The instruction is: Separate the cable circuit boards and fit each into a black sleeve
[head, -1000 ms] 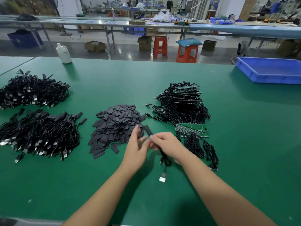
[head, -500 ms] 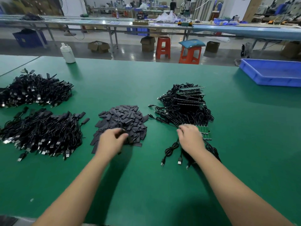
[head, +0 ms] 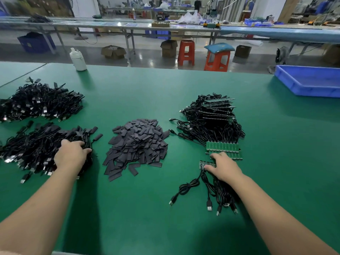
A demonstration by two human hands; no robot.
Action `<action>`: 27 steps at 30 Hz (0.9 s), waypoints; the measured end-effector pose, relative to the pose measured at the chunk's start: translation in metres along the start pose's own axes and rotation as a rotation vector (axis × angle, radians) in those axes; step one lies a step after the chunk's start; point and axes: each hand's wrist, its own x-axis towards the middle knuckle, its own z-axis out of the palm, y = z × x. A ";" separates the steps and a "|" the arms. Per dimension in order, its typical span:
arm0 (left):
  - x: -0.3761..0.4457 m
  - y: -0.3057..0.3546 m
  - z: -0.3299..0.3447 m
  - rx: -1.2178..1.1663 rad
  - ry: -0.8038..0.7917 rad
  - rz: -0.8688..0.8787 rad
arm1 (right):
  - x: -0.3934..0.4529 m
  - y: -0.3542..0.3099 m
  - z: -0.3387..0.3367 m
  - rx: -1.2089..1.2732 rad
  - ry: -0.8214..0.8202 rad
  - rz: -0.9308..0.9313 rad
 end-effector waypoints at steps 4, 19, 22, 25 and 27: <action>-0.011 0.016 0.006 -0.016 0.181 0.178 | 0.005 -0.002 0.003 -0.142 0.054 -0.012; -0.208 0.191 0.077 -0.316 -0.501 0.810 | -0.006 -0.009 0.001 -0.046 0.022 0.099; -0.220 0.202 0.083 -0.374 -0.499 0.756 | -0.009 -0.013 -0.002 0.063 0.019 0.029; -0.224 0.212 0.081 -0.484 -0.528 0.643 | -0.013 -0.020 -0.009 0.223 0.017 -0.091; -0.225 0.215 0.081 -0.569 -0.518 0.584 | -0.017 -0.024 -0.015 0.244 0.056 -0.139</action>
